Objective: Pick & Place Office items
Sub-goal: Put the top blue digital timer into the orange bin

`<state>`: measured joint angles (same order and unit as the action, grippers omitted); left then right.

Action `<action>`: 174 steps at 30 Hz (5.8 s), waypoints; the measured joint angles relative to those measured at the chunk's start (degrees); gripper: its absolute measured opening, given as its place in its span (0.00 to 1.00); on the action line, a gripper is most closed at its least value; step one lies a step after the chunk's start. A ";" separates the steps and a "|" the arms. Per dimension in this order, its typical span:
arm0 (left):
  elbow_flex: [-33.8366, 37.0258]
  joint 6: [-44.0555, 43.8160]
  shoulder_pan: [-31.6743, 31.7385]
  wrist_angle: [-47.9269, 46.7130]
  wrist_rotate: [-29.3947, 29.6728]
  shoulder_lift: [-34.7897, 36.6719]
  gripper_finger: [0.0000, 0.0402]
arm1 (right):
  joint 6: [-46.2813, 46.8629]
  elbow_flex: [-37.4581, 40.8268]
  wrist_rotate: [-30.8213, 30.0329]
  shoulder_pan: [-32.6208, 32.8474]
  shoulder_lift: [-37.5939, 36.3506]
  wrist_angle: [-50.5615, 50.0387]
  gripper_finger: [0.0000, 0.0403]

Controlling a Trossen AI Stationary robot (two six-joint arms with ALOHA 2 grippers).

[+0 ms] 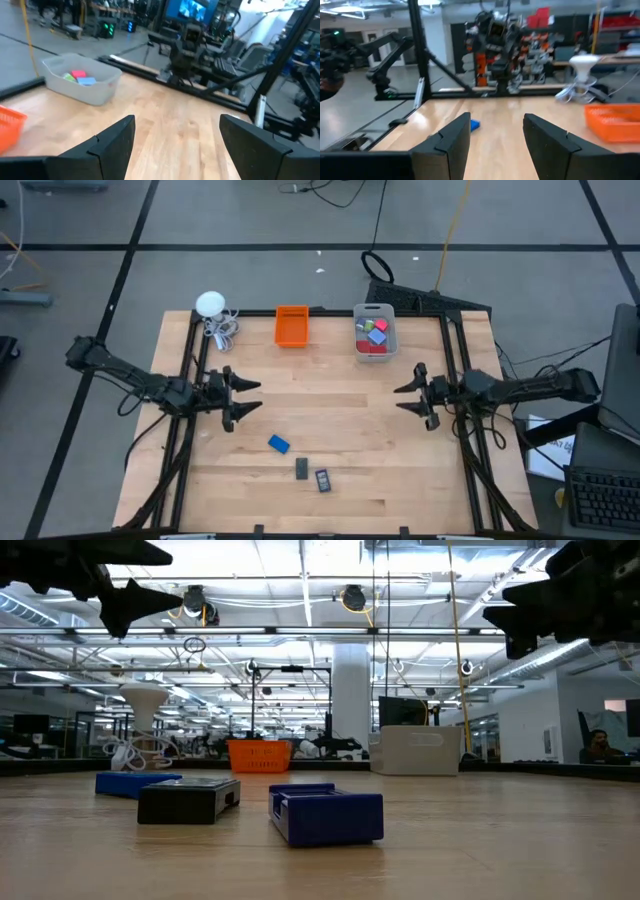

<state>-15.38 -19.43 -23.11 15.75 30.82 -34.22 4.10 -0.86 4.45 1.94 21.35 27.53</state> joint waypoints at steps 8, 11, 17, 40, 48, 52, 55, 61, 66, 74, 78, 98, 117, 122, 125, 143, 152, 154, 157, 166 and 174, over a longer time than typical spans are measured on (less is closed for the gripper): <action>-0.02 -4.23 -0.29 7.80 -8.90 -11.01 0.73 | -0.72 0.02 -0.18 -5.06 -4.66 -1.95 0.42; -0.81 -6.54 -1.08 8.39 -9.47 -16.00 0.73 | 0.78 0.02 -0.19 -6.33 -5.36 -2.17 0.42; -8.25 -12.45 -3.04 3.18 -13.84 -25.51 0.73 | 0.78 0.02 -0.18 -7.69 -5.37 -2.19 0.42; -24.11 7.70 -6.65 -19.07 -14.30 -52.04 0.73 | 1.64 0.07 -0.13 -8.29 -5.34 -2.98 0.42; -24.11 9.32 -5.62 -21.03 -14.23 -57.09 0.73 | 2.67 0.07 0.04 -8.27 -5.32 -3.00 0.42; -24.24 9.70 -4.82 -23.30 -14.30 -58.22 0.73 | 2.72 0.07 0.04 -8.27 -5.32 -3.00 0.42; -24.28 6.09 -4.11 -25.15 -14.87 -58.24 0.73 | 2.73 0.07 0.06 -8.27 -5.33 -2.99 0.42; -24.25 -2.52 -3.58 -26.63 -16.32 -58.27 0.73 | 2.73 0.07 0.06 -8.25 -5.32 -2.99 0.42; -24.22 -3.14 -3.48 -26.78 -18.56 -58.29 0.73 | 2.73 0.07 0.06 -8.25 -5.32 -3.00 0.42; -24.15 -3.72 -3.54 -26.56 -18.90 -58.35 0.59 | 2.73 0.07 0.06 -8.25 -5.32 -3.00 0.42; -24.13 -6.45 -3.54 -26.45 -19.01 -58.40 0.44 | 2.73 0.07 0.08 -8.25 -5.32 -3.00 0.42; -24.06 -18.63 -3.52 -24.74 -16.89 -58.44 0.38 | 2.73 0.07 0.08 -8.25 -5.32 -2.99 0.42; -23.98 -9.10 -3.48 -14.46 -7.14 -49.67 0.39 | 2.73 0.07 0.08 -8.22 -5.34 -2.99 0.42; -23.94 -3.56 -3.48 -10.41 -4.60 -45.96 0.40 | 2.72 0.07 0.06 -8.22 -5.32 -2.94 0.42; -21.00 1.48 -3.40 -0.68 -4.62 -45.10 0.40 | 2.72 0.07 0.08 -8.22 -5.34 -2.93 0.42; 3.09 7.31 0.20 45.41 4.24 -45.15 0.39 | 2.71 0.07 0.08 -8.22 -5.32 -2.54 0.42; 5.60 7.11 6.35 50.61 12.48 -45.15 0.41 | 2.71 0.07 0.07 -8.22 -5.34 -2.54 0.42; 5.60 7.10 8.07 50.90 13.85 -45.15 0.40 | 2.71 0.07 0.08 -8.22 -5.34 -2.54 0.42; 5.60 7.08 10.59 51.31 15.88 -45.15 0.39 | 2.71 0.07 0.08 -8.22 -5.34 -2.54 0.42; 5.57 7.76 17.38 51.40 18.68 -45.15 0.40 | 2.92 0.07 0.08 -8.22 -5.33 -2.56 0.42; 5.57 6.60 23.43 51.38 18.68 -45.15 0.39 | 2.54 0.07 0.08 -8.22 -5.34 -2.56 0.42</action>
<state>-9.80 -12.84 0.31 67.13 49.50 -79.37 6.64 -0.80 4.54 -6.28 16.02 24.97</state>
